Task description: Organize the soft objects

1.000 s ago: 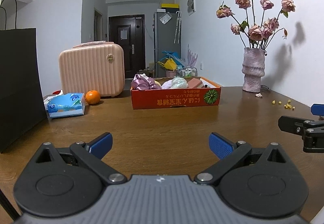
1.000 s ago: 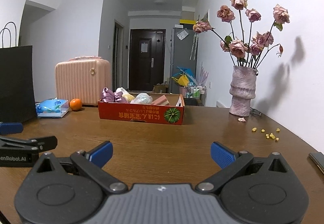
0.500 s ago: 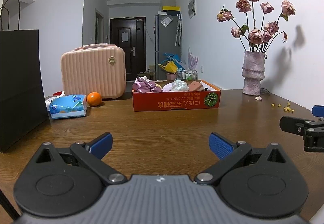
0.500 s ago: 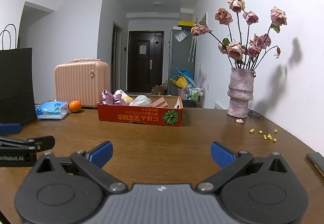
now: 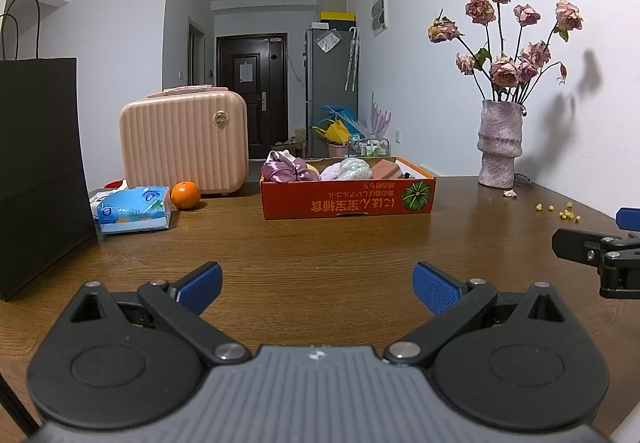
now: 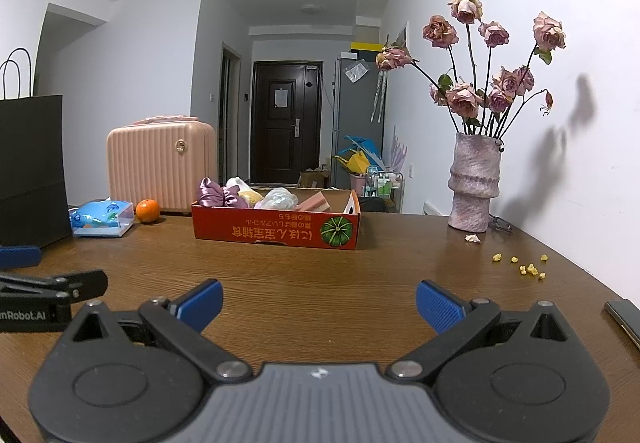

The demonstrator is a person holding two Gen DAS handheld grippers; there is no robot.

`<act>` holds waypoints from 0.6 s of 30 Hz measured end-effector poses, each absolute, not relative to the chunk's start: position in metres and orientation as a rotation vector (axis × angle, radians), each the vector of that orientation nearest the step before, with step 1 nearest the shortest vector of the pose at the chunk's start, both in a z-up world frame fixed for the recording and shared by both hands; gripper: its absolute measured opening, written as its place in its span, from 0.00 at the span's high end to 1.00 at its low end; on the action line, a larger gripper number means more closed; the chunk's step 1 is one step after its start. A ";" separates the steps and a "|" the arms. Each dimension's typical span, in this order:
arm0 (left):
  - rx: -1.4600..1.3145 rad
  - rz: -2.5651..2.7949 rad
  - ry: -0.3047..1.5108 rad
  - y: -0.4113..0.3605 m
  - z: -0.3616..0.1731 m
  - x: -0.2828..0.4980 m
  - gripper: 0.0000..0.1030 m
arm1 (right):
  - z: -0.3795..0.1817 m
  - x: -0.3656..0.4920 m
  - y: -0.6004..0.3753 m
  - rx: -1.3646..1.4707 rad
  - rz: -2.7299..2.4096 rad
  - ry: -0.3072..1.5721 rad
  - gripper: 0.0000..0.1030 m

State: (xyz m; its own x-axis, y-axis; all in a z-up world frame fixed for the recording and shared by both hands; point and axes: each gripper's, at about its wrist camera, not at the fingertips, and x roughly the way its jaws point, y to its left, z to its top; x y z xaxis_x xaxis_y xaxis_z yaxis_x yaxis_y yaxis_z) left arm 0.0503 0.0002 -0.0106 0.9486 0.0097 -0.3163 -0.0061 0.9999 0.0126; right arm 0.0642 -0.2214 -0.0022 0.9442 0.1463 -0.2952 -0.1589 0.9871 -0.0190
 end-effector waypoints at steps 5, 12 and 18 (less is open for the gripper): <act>0.013 0.005 0.318 0.000 -0.010 0.049 0.00 | -0.002 0.065 -0.221 -0.043 0.155 0.297 0.00; 0.018 0.001 0.310 -0.001 -0.010 0.045 0.00 | -0.002 0.064 -0.222 -0.042 0.155 0.295 0.00; 0.006 -0.013 0.324 0.000 -0.011 0.048 0.00 | -0.002 0.064 -0.223 -0.041 0.153 0.298 0.00</act>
